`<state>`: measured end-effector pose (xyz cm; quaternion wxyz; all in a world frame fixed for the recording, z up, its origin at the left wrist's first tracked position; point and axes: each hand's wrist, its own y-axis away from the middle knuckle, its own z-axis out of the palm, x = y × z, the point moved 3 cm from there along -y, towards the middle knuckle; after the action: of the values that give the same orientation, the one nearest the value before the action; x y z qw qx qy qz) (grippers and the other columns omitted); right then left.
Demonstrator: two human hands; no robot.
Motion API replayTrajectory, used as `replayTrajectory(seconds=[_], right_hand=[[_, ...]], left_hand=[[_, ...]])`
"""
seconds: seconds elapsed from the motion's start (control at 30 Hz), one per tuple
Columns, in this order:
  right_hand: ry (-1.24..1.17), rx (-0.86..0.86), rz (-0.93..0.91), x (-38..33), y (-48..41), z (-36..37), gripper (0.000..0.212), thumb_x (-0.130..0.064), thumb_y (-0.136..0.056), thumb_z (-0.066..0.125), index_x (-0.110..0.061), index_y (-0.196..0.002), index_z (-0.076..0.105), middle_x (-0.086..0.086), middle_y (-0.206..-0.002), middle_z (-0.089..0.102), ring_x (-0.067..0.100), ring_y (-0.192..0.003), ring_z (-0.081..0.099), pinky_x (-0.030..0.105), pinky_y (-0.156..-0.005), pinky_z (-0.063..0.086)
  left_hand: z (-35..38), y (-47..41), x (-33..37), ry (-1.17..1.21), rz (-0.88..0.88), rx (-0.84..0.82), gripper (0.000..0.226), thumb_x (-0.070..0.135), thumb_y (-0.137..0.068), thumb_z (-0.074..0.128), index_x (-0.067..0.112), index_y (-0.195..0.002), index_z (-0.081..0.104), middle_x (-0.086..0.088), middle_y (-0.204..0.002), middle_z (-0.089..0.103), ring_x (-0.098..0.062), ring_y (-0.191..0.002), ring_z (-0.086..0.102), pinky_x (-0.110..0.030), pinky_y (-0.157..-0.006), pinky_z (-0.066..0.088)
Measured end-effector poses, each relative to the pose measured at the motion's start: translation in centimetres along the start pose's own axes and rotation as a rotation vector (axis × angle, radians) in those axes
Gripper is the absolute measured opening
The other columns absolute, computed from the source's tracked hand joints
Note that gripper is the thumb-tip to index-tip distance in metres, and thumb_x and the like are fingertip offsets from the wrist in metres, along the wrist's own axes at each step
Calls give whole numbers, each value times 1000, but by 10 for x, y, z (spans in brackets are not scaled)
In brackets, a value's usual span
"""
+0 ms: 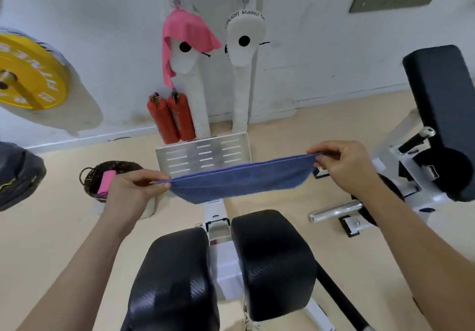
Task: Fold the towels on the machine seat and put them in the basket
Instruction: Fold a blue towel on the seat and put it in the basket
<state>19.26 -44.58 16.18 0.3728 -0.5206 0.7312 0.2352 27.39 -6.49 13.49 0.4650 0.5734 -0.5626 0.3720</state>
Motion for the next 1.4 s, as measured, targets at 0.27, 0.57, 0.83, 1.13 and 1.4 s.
replayTrajectory(seconds=[0.27, 0.57, 0.83, 1.13, 1.4], right_hand=[[261, -168, 119, 103, 114, 35, 22, 8, -80, 63, -10, -85, 75, 2, -83, 70, 12, -76, 60, 18, -74, 42], [427, -158, -21, 166, 232, 94, 25, 8, -59, 67, -16, -65, 69, -3, -70, 64, 17, -63, 63, 6, -63, 39], [641, -224, 228, 177, 264, 84, 28, 3, -74, 64, -24, -76, 71, -6, -74, 60, 19, -81, 54, 26, -57, 38], [660, -437, 405, 173, 296, 83, 33, -6, -80, 52, -34, -83, 69, -17, -82, 59, 7, -79, 48, 17, -61, 37], [-158, -13, 578, 145, 273, 52, 19, 4, -81, 65, -13, -79, 72, -4, -73, 68, -5, -56, 56, 6, -54, 39]], left_hand=[[34, 68, -77, -498, 71, -301, 41, -6, -63, 81, 34, -61, 69, 9, -66, 67, -5, -59, 56, -9, -58, 40], [43, 111, -144, -848, 149, -580, 55, 2, -64, 79, 49, -58, 52, 25, -71, 59, 11, -76, 54, -3, -67, 36], [46, 160, -145, -850, 339, -717, 16, 13, -63, 68, 29, -66, 67, 24, -70, 59, 0, -69, 58, -17, -65, 45], [44, 201, -163, -833, 269, -846, 22, 15, -79, 74, 34, -88, 74, 19, -79, 63, -1, -73, 58, -12, -67, 45], [40, 174, -153, -401, -104, -645, 23, 4, -77, 65, 25, -71, 71, 2, -74, 68, -12, -72, 61, -25, -71, 45]])
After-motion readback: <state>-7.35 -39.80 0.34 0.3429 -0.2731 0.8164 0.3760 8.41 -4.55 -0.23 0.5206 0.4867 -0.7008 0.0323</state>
